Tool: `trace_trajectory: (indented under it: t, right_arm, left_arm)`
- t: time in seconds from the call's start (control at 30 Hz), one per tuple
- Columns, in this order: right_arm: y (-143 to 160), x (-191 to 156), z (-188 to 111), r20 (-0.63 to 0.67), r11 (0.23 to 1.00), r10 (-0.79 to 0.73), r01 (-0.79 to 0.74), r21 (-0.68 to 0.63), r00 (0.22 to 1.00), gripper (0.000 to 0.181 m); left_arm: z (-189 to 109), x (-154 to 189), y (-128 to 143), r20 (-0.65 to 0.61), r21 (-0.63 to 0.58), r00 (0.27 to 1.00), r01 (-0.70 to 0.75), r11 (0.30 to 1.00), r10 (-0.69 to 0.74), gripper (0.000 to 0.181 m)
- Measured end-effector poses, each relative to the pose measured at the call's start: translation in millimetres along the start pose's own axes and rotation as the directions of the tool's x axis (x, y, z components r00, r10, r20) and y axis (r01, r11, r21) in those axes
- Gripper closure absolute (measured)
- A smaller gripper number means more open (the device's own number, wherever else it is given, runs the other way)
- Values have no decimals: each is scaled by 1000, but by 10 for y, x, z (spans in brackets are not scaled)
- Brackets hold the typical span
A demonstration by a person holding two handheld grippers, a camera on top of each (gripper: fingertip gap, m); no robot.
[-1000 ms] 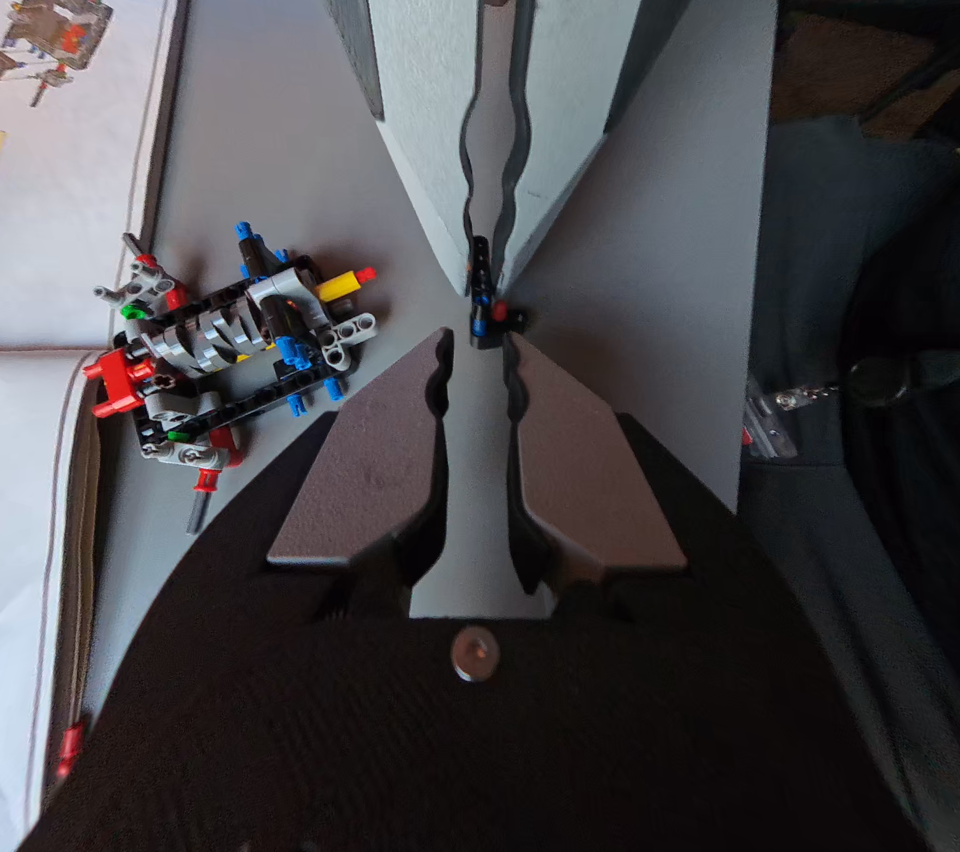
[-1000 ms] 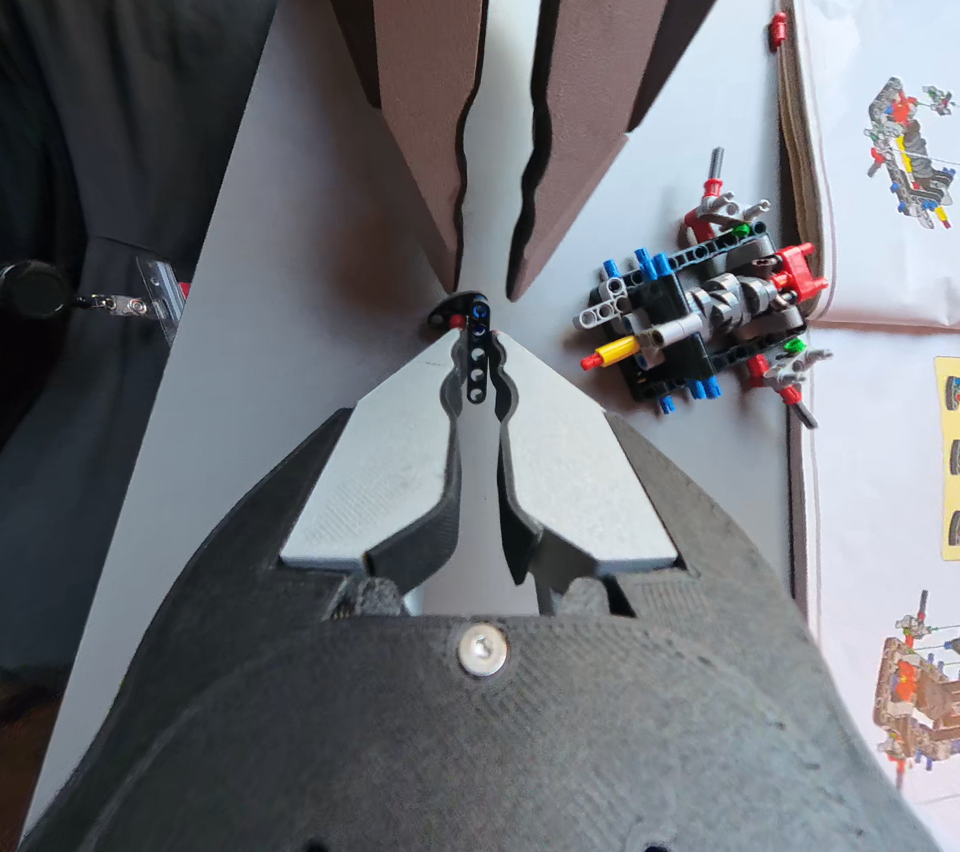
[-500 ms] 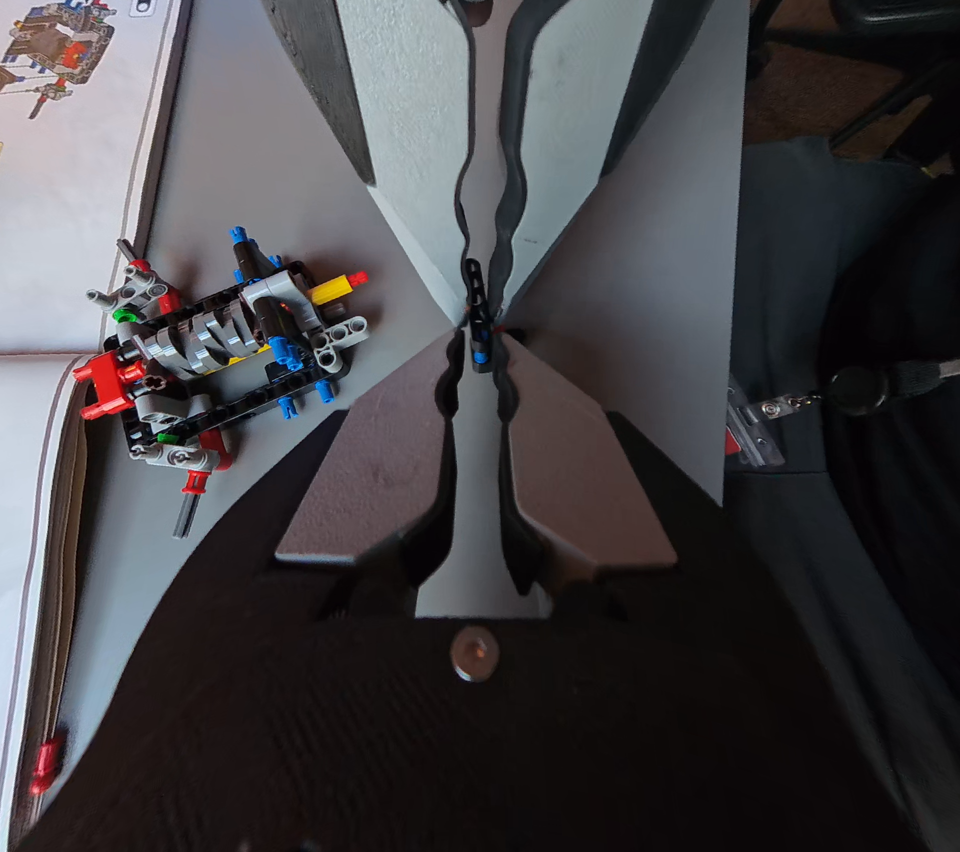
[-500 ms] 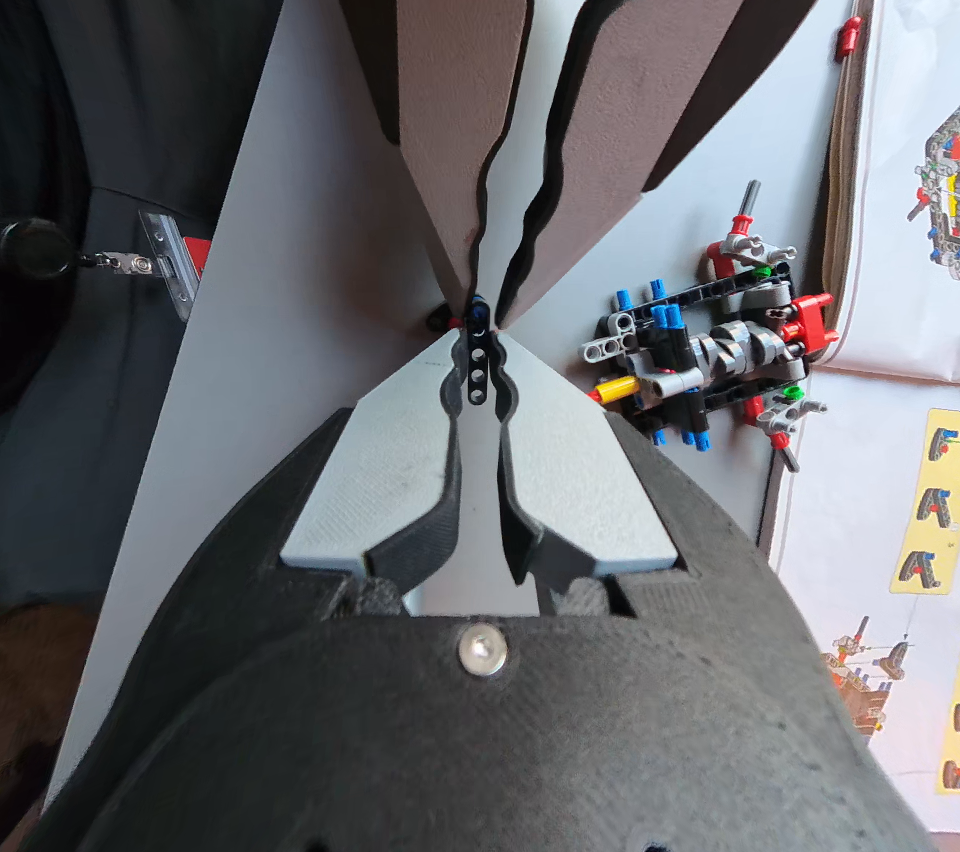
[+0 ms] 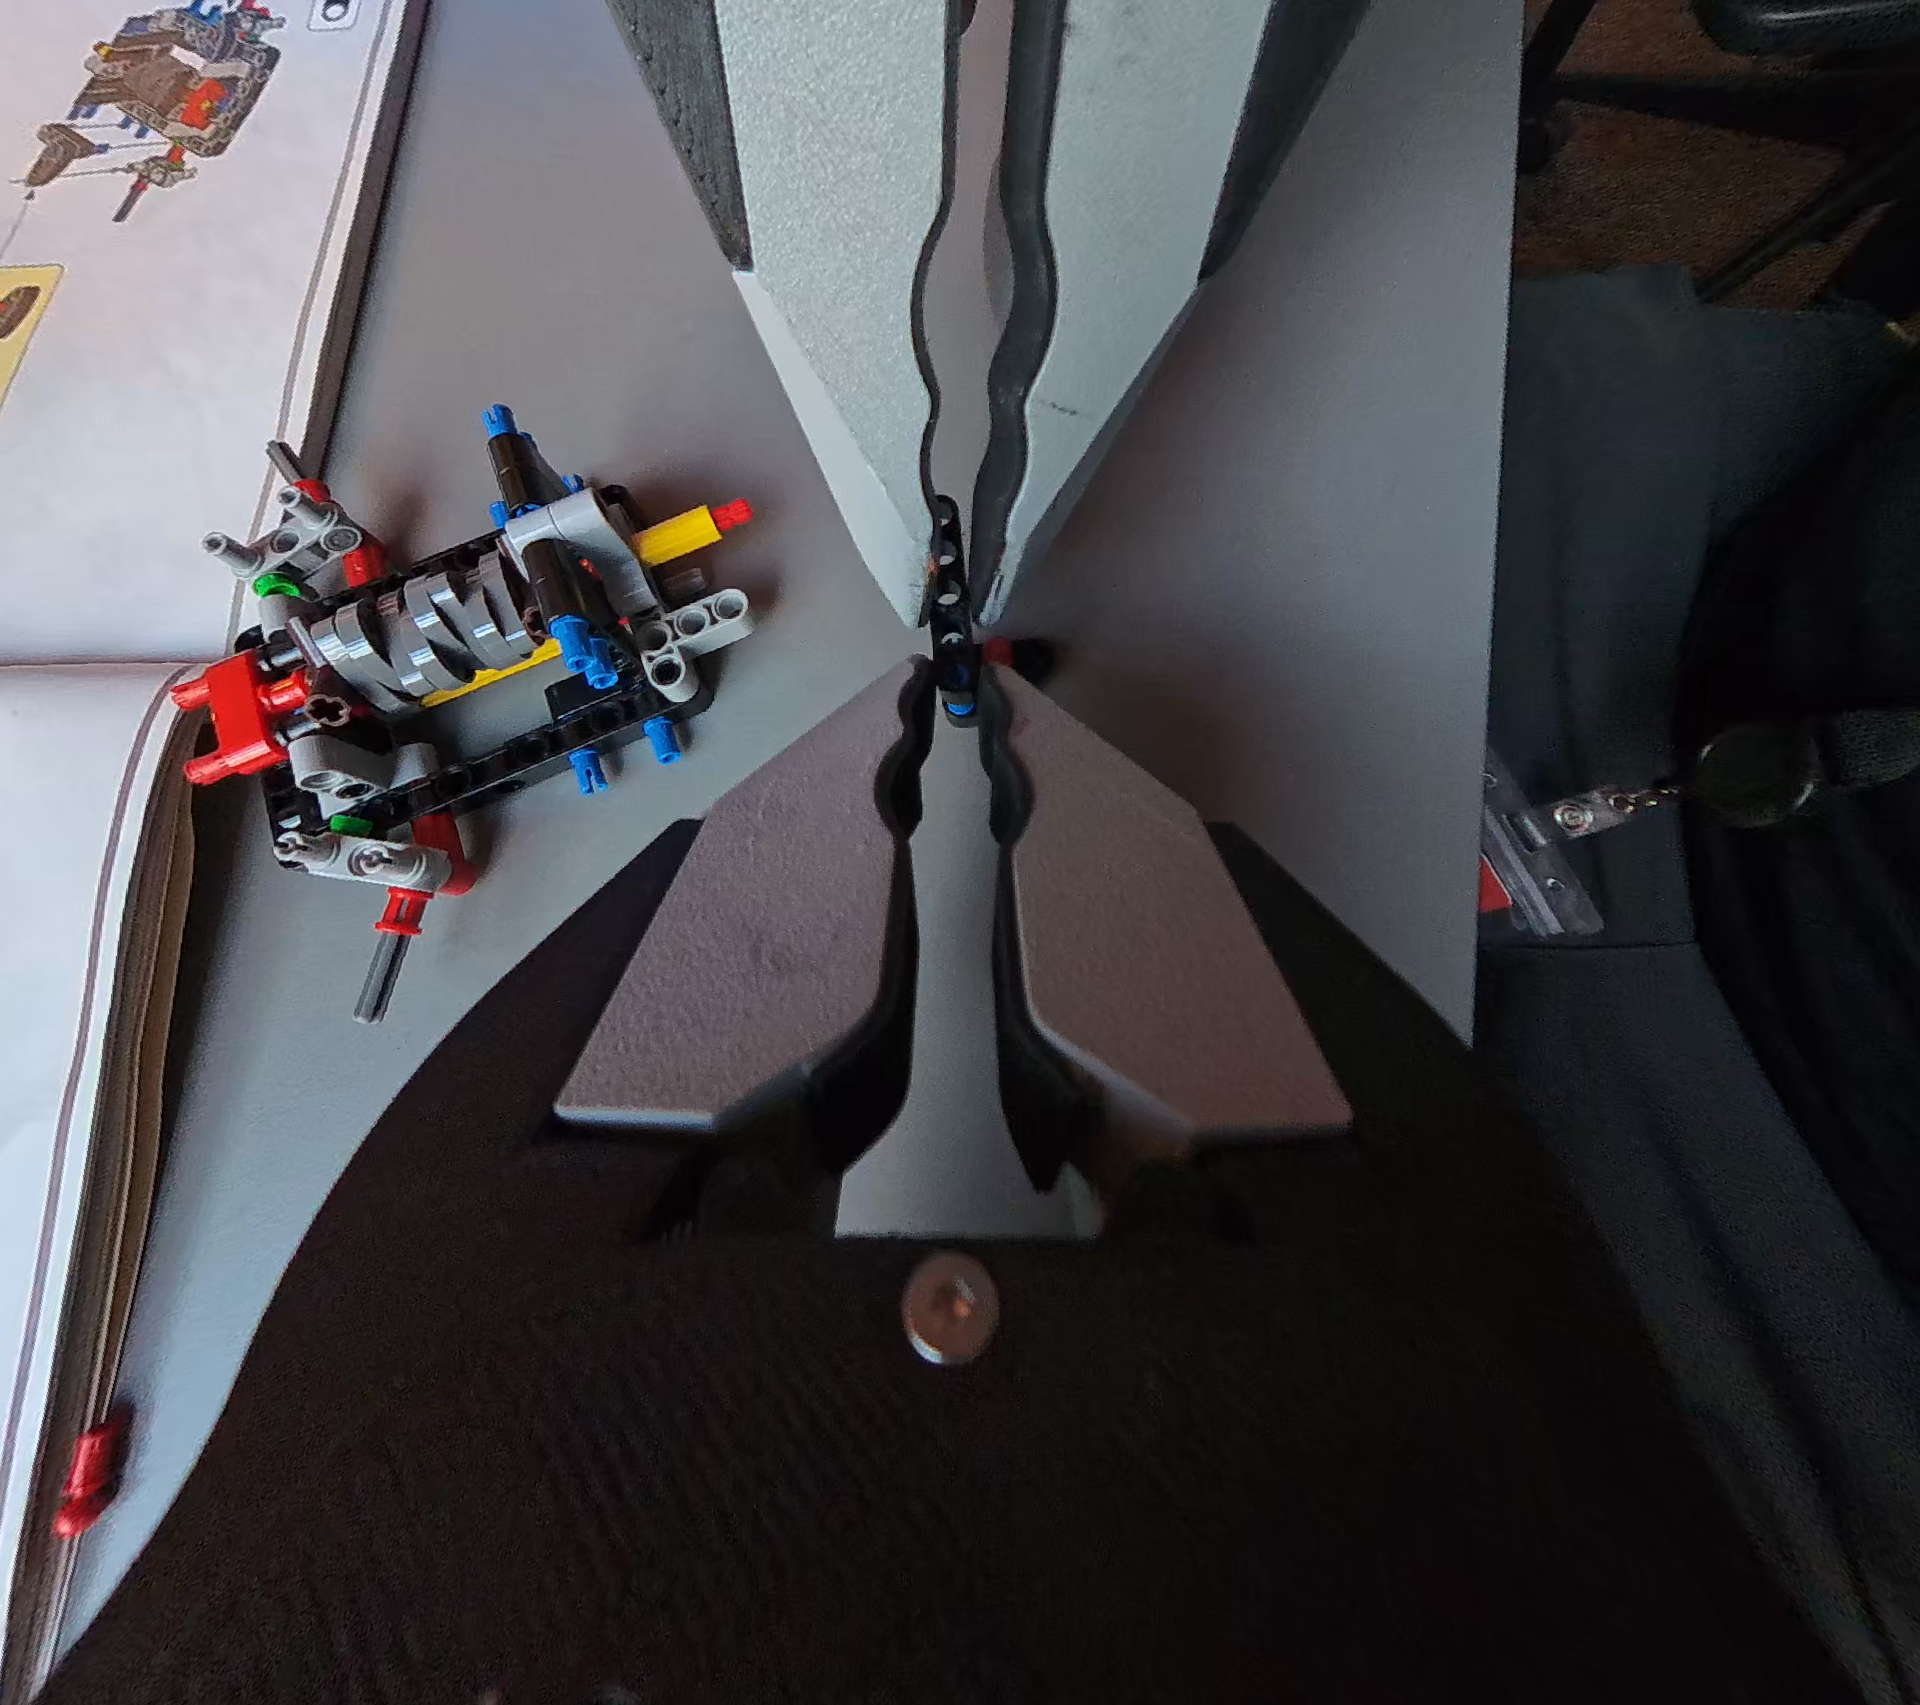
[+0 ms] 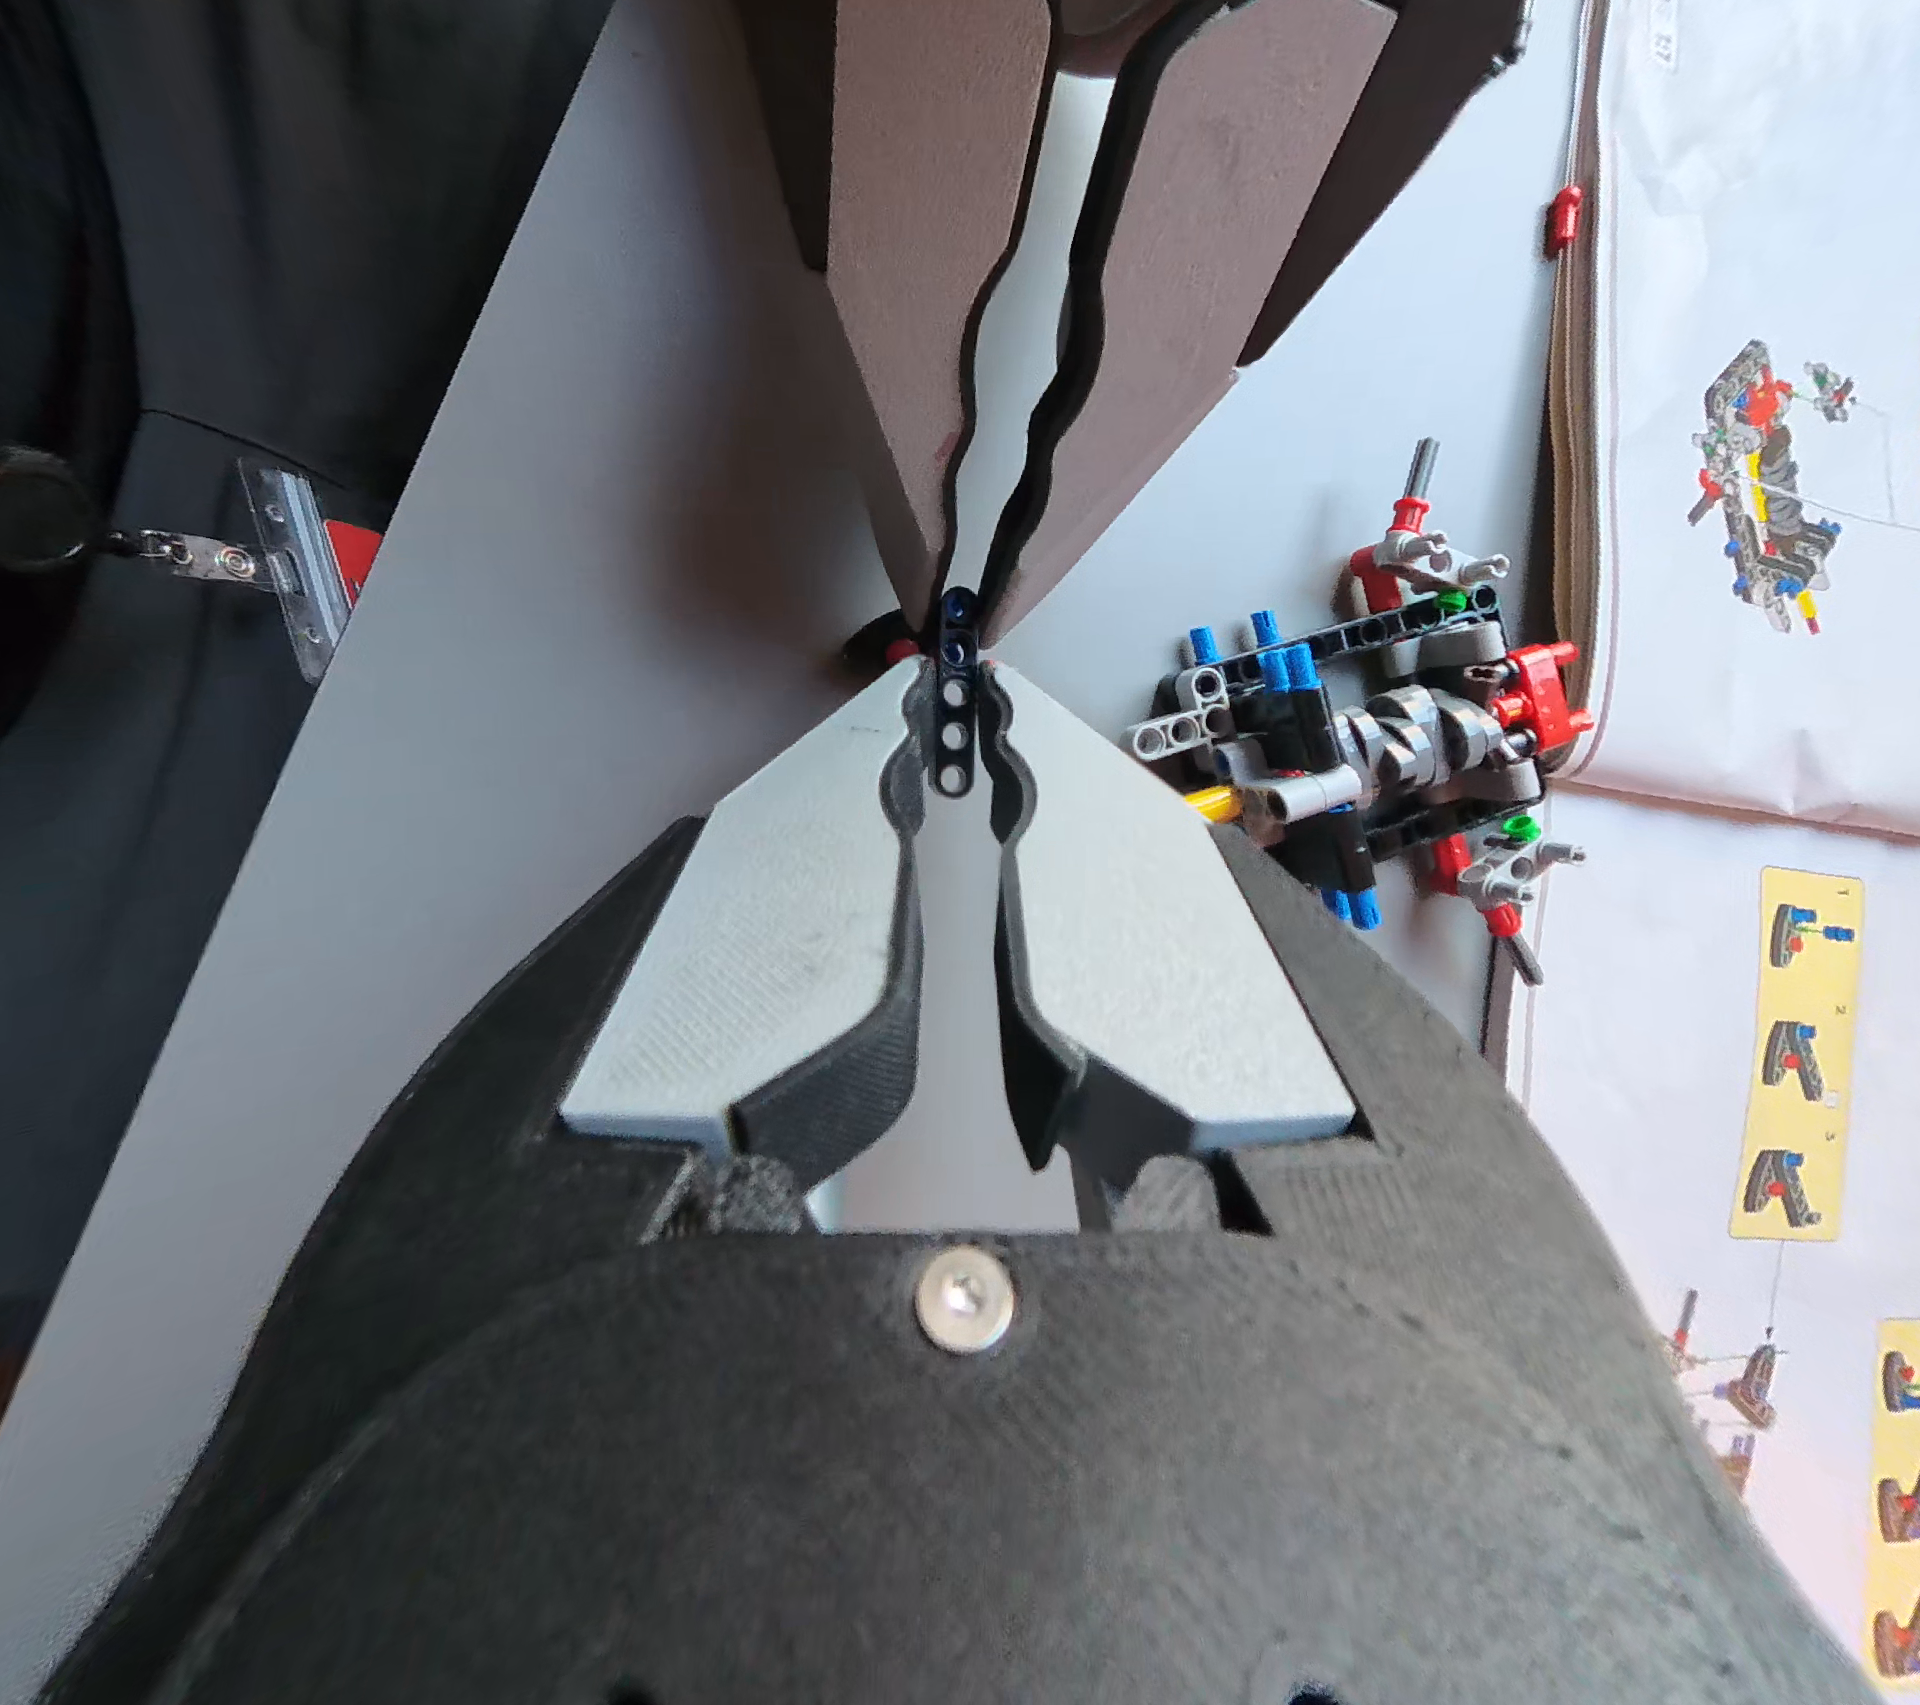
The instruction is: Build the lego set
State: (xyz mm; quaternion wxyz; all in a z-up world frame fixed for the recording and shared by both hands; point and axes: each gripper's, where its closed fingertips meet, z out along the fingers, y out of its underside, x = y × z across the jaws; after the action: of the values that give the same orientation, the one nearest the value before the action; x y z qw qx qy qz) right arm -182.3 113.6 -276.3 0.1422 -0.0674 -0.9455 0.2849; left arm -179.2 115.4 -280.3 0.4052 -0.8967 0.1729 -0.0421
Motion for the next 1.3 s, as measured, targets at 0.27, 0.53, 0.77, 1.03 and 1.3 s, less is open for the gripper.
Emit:
trace_trajectory:
  t: [0.27,0.53,0.77,1.03,1.3]
  right_arm:
    - [2,-9,6,39,1000,8,-8,-7,999,176]
    - [7,-7,4,56,999,3,-1,-48,998,176]
    - [-5,-8,14,52,998,-10,13,-66,999,176]
    - [-11,-13,24,68,996,-17,22,-84,998,176]
    - [-16,-41,48,137,996,-9,21,-86,990,176]
  left_arm:
    - [-6,14,1,-30,2,998,55,998,-55,176]
    - [-6,9,9,-2,-15,998,58,998,-58,176]
    - [-11,9,2,1,-10,998,68,998,-68,175]
    - [-24,12,11,12,-4,997,72,997,-72,175]
    - [-20,35,49,-32,-11,992,119,993,-119,175]
